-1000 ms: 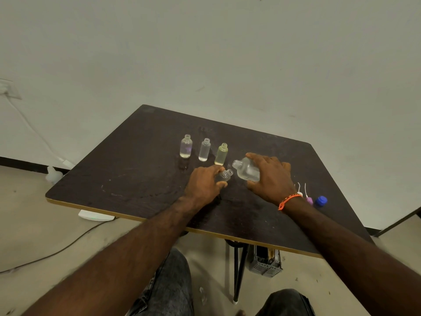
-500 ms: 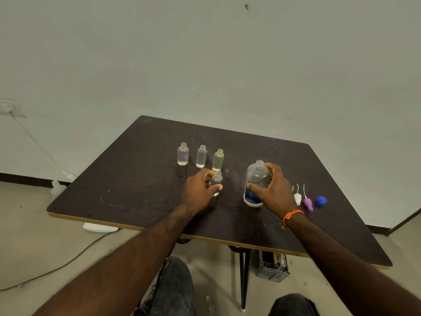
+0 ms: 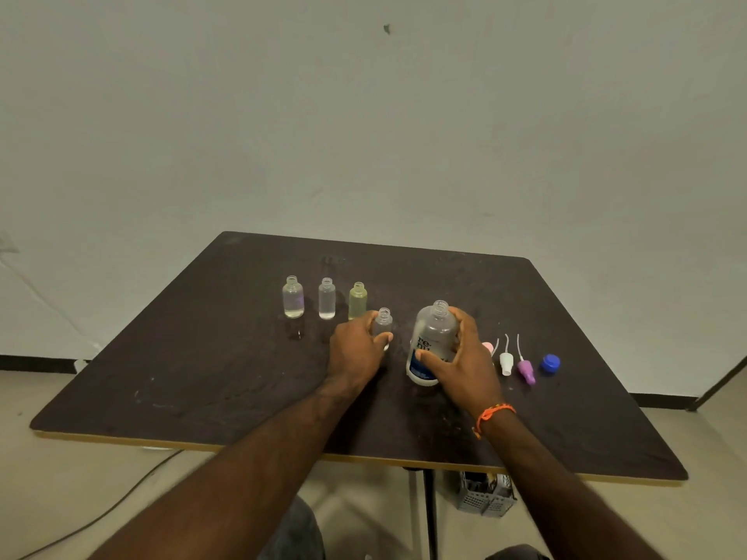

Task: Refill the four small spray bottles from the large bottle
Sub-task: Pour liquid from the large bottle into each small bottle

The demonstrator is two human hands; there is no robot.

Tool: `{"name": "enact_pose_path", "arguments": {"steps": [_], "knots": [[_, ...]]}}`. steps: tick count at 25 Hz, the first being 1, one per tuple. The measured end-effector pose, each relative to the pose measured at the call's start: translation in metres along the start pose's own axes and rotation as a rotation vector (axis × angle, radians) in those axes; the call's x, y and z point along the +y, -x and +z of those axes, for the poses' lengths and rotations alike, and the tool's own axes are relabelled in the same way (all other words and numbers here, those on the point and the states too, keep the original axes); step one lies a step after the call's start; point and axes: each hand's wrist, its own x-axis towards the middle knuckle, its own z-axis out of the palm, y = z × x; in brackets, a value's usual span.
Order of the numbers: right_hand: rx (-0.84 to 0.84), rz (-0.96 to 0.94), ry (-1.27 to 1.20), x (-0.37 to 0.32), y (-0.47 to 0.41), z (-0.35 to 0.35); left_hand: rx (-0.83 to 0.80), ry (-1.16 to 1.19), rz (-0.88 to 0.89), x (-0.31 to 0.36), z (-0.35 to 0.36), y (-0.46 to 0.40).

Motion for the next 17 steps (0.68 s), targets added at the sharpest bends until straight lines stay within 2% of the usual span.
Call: {"name": "enact_pose_path", "arguments": {"steps": [10, 17], "knots": [[-0.020, 0.008, -0.093, 0.016, -0.008, 0.002, -0.012, -0.048, 0.007, 0.007, 0.050, -0.055], [-0.032, 0.023, -0.098, 0.014, -0.007, 0.000, -0.027, -0.046, -0.016, 0.005, 0.057, -0.063]]}}
